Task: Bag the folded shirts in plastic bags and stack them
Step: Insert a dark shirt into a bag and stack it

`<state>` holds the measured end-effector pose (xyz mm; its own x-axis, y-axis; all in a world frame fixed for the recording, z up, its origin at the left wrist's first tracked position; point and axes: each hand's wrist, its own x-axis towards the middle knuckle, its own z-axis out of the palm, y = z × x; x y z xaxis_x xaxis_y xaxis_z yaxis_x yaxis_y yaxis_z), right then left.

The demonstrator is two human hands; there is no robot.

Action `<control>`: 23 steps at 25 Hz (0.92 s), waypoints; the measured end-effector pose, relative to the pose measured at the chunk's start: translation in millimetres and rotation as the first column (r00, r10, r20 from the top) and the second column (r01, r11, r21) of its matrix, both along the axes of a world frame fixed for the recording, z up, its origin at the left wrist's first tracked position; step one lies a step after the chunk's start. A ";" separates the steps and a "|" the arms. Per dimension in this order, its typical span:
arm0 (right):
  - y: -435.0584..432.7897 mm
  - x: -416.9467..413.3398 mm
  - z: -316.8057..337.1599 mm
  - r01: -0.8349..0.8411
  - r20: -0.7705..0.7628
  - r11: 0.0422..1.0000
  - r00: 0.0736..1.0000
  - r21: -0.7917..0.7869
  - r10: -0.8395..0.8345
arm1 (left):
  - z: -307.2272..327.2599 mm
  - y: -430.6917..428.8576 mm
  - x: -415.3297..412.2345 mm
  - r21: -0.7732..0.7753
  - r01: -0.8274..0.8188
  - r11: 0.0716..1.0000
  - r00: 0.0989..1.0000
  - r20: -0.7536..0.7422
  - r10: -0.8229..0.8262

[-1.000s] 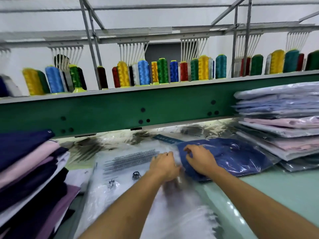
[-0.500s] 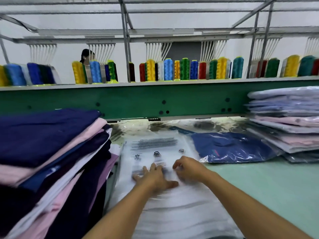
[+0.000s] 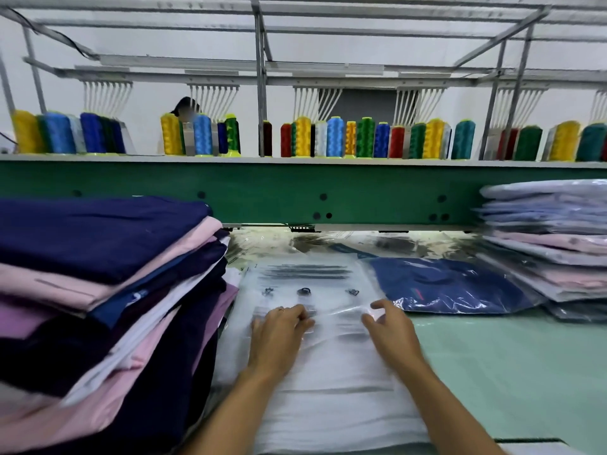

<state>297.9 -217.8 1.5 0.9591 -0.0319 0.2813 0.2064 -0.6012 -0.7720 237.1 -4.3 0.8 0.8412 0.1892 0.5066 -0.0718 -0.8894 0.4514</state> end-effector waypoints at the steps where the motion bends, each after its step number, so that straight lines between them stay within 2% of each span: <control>1: -2.8 1.9 -0.5 -0.006 -0.027 0.997 1.000 0.079 0.008 | 1.2 0.1 -0.8 0.037 -0.016 0.999 0.998 0.063 0.014; 4: -5.0 5.0 2.0 0.002 -0.070 0.943 0.997 0.333 0.023 | 0.9 -0.1 -0.5 0.104 -0.057 0.993 0.981 0.191 0.036; 6: -4.1 4.0 3.8 -0.010 -0.057 0.901 0.998 0.433 0.038 | 1.4 -0.8 -1.9 0.156 -0.071 0.985 0.981 0.188 0.041; 10: -3.2 3.7 1.0 0.044 -0.065 0.922 0.998 0.384 -0.020 | 1.0 0.8 -5.1 0.119 -0.083 0.989 0.975 0.217 0.056; 15: -1.4 1.6 3.1 -0.029 -0.062 0.889 0.996 0.458 0.064 | 3.3 0.2 -8.4 0.063 -0.091 0.994 0.961 0.268 0.071; 19: 0.0 -3.6 8.1 -0.070 -0.025 0.874 0.995 0.480 0.093 | 1.3 2.2 -7.8 0.094 -0.084 0.992 0.977 0.202 0.064; 23: 0.6 -10.4 15.9 -0.005 -0.051 0.849 0.998 0.528 0.038 | 6.1 -7.1 -11.1 0.201 -0.010 0.980 0.982 0.186 -0.028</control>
<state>287.5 -217.2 17.4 0.9752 -0.1389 0.1723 0.1598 -0.0965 -0.9824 225.9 -11.4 6.8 0.7293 0.0608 0.6814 -0.1463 -0.9592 0.2421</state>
